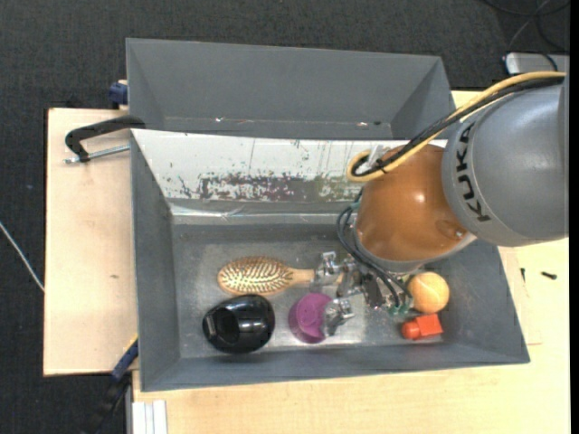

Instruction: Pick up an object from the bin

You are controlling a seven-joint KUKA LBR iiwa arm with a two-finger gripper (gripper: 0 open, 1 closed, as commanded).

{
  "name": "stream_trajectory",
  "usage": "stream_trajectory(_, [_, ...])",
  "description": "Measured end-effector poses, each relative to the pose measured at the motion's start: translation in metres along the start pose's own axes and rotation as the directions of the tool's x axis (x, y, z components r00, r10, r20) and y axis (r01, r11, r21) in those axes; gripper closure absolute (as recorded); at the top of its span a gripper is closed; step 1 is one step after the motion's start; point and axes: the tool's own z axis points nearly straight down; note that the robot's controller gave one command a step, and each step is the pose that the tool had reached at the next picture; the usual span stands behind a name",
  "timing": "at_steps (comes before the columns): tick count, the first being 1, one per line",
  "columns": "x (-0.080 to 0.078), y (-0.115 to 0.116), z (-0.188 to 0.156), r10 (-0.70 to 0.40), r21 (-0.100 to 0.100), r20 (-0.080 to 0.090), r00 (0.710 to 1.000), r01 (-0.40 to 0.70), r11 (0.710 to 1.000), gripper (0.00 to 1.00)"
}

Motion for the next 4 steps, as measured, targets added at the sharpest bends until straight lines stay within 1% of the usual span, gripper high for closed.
stream_trajectory(1, [-0.005, -0.002, -0.016, 0.002, 0.004, 0.025, 1.000, -0.003, 1.000, 1.00])
stream_trajectory(2, [-0.004, -0.002, -0.026, 0.002, 0.005, 0.015, 1.000, -0.002, 1.000, 1.00])
stream_trajectory(4, [-0.003, -0.001, -0.031, 0.002, 0.003, 0.007, 1.000, -0.002, 1.000, 1.00])
